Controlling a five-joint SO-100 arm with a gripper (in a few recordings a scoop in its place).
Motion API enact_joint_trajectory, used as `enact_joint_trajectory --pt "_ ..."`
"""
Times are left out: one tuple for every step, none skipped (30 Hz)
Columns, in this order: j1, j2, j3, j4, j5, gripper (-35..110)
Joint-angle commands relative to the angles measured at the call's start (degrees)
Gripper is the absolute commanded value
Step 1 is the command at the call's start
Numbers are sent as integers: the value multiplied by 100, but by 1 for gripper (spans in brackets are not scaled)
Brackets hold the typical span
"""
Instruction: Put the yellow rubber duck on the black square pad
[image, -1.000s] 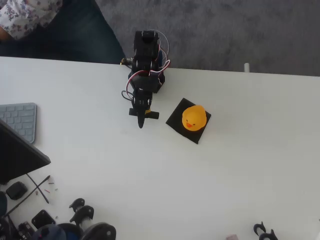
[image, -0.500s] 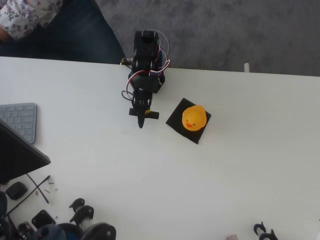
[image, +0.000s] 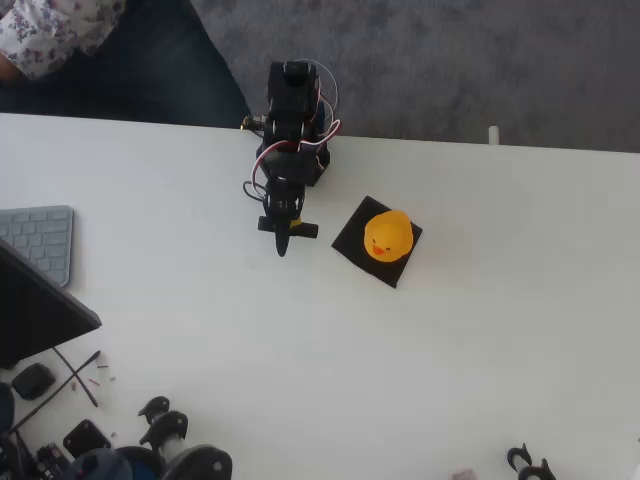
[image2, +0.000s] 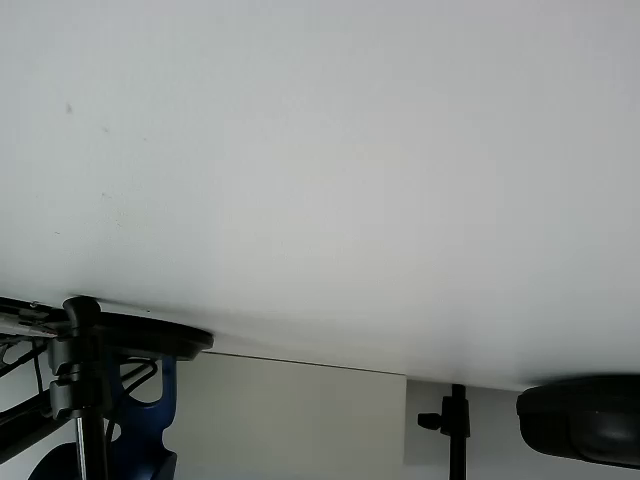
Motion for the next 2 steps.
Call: enact_joint_trajectory --pt "79 44 44 -35 26 5" --pt "79 44 44 -35 26 5"
